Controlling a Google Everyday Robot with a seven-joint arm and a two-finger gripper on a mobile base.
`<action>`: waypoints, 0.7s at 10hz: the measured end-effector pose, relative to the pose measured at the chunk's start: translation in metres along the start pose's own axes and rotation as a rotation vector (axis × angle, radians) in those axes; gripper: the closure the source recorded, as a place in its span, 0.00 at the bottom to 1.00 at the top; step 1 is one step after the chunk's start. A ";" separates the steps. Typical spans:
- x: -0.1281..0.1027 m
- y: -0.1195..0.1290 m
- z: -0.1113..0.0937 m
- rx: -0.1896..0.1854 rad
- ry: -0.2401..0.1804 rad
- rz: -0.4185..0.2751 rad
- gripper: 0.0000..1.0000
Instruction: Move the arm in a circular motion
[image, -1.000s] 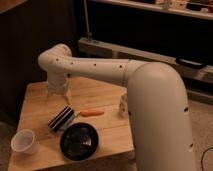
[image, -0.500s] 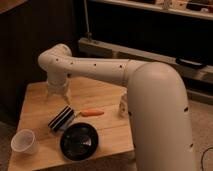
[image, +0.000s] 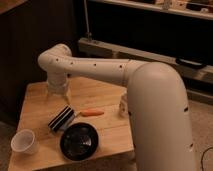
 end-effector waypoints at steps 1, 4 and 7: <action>0.000 0.000 0.000 0.000 0.000 0.000 0.34; 0.010 0.004 -0.002 0.005 0.000 -0.009 0.34; 0.049 0.038 -0.012 0.010 0.011 0.012 0.34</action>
